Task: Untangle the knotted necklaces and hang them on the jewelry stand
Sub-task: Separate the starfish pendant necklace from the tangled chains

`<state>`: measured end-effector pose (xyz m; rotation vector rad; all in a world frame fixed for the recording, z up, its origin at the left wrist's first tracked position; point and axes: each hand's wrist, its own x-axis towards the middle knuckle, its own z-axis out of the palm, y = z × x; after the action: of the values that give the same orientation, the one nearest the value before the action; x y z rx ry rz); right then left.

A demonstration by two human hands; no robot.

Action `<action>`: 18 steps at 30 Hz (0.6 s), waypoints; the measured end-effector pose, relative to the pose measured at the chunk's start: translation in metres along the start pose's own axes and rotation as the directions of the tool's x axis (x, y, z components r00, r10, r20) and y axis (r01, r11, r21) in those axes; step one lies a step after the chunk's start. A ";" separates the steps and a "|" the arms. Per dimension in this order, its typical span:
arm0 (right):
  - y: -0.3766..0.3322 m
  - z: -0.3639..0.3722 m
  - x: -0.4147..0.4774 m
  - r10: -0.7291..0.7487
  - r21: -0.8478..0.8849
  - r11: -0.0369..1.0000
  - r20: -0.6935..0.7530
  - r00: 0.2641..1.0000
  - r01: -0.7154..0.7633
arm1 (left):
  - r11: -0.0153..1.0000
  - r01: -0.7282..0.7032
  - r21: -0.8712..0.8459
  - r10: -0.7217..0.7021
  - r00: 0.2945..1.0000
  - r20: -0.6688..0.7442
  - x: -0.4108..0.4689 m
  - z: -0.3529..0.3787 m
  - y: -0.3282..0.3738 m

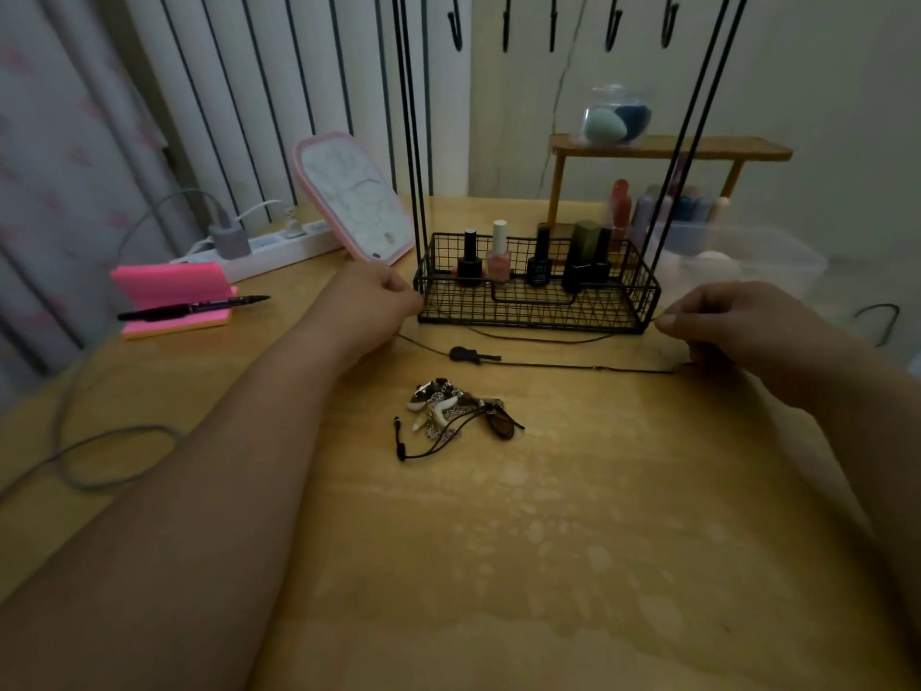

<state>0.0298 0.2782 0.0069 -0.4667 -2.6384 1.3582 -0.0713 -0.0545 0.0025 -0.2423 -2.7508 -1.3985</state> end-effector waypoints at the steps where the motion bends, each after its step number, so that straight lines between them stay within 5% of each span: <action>1: 0.000 0.000 0.000 -0.005 -0.031 1.000 0.003 1.000 0.005 | 1.000 -0.002 0.030 0.002 1.000 -0.008 0.001 0.000 -0.001; 11: 0.001 0.010 0.000 -0.106 -0.250 0.965 -0.095 0.990 0.079 | 0.975 -0.010 0.222 0.018 0.999 -0.034 0.006 0.003 -0.006; 18: -0.020 0.041 -0.017 -0.338 -0.256 0.913 -0.040 0.940 0.317 | 0.961 -0.238 0.144 0.227 0.970 0.090 -0.006 0.011 0.012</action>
<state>0.0313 0.2303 -0.0001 -0.0909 -2.6718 0.8972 -0.0632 -0.0389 0.0049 -0.5979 -2.7581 -1.1360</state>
